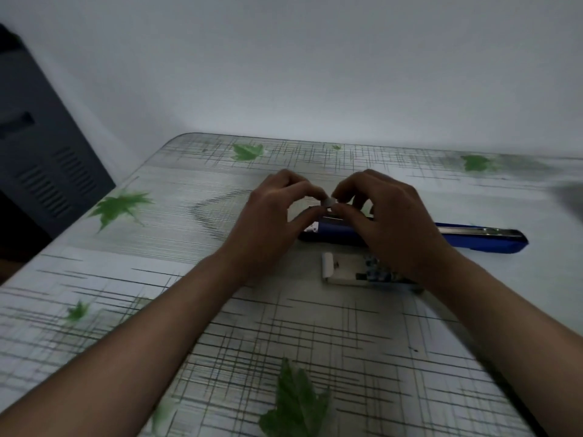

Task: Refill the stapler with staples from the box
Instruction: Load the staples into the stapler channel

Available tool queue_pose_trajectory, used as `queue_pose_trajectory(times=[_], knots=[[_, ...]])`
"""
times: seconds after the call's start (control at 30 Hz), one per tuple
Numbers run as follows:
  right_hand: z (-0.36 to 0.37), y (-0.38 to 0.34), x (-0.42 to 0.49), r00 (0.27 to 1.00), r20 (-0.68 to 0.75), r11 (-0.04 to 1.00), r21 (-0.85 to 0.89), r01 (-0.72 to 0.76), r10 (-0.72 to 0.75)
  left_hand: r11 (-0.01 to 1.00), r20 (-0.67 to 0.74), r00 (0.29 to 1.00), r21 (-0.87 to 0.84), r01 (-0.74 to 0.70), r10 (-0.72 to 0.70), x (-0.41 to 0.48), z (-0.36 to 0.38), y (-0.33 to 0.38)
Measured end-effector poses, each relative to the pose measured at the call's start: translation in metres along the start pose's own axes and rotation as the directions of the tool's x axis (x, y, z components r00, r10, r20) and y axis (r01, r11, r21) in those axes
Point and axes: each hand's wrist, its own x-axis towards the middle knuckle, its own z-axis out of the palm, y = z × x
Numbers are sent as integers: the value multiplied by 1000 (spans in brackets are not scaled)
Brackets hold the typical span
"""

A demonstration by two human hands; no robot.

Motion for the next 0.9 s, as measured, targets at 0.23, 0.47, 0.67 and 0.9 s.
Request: queue_pose_trajectory(times=[0.23,0.47,0.67,0.9], knots=[[13,6,3,998,45,999,-5,-37,37,998,29,998,-17,60,-59,-1,5,-9],[14,11,3,996,58,998,-6,-62,62,986,42,990,-102,135,-131,-2,9,-7],[15,13,3,993,85,996,-42,-73,77,992,55,992,-53,117,-114,-3,9,-6],[11,12,6,987,132,994,-75,-81,91,989,66,990,-75,128,-124,-4,8,-6]])
